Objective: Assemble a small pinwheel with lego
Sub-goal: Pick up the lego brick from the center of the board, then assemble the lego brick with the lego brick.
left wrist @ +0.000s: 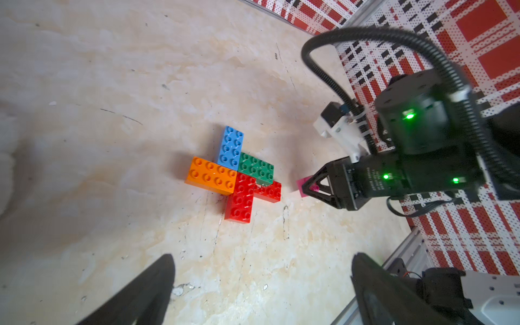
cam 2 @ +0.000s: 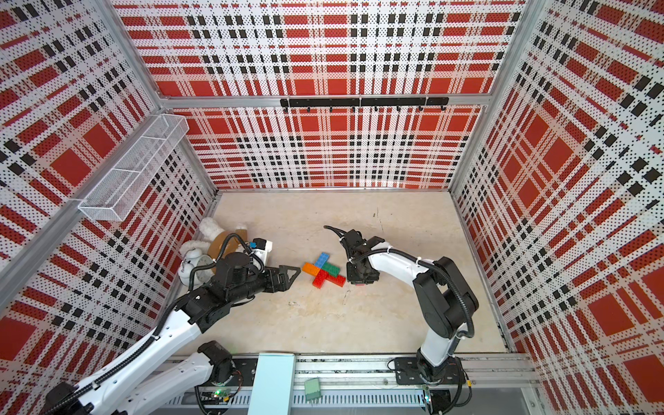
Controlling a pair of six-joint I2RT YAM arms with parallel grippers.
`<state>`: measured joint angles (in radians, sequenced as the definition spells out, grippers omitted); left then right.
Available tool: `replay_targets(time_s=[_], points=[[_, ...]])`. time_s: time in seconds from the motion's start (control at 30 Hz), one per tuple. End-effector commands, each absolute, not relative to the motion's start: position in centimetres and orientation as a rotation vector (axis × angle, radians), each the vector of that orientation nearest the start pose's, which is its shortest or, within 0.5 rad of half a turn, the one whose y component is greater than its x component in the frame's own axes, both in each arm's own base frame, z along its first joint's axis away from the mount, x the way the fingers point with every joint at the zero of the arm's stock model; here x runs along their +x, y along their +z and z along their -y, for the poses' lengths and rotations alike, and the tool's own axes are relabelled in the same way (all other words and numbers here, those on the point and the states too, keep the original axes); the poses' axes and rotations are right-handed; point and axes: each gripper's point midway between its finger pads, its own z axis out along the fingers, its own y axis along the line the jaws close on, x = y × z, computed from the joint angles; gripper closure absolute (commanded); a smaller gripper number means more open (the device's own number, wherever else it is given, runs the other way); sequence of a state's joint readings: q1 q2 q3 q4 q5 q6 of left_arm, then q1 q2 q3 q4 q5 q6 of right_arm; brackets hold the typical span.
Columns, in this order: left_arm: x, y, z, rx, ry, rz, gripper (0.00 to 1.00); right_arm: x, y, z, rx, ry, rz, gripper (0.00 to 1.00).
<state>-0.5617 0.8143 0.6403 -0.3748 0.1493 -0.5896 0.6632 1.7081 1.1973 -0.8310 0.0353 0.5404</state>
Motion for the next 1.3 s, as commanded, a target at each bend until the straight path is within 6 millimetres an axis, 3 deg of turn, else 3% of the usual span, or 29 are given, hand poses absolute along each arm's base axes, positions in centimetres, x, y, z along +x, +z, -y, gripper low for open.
replay_targets(time_s=[0.0, 0.2, 0.4, 0.7, 0.87, 1.27], points=[[23.7, 19.0, 15.5, -0.063, -0.715, -2.271, 0.0, 29.5, 12.1, -24.5, -0.394, 0.231, -2.774, 0.81], [22.8, 18.7, 14.0, -0.134, -0.702, -2.298, 0.0, 30.4, 13.0, -29.8, -0.822, 0.257, -2.686, 0.83], [22.8, 18.6, 13.5, -0.174, -0.753, -2.27, 0.01, 31.0, 13.5, -32.7, -1.096, 0.309, -2.612, 0.86], [22.9, 18.9, 12.2, -0.219, -0.73, -2.26, 0.0, 31.6, 12.5, -34.8, -1.322, 0.351, -2.487, 0.82], [22.1, 17.4, 7.4, -0.44, -0.459, -2.347, 0.01, 32.1, 11.6, -34.9, -1.398, 0.311, -2.449, 0.84], [22.5, 17.4, 7.4, -0.467, -0.517, -2.337, 0.01, 32.8, 8.9, -35.0, -1.459, 0.251, -2.484, 0.87]])
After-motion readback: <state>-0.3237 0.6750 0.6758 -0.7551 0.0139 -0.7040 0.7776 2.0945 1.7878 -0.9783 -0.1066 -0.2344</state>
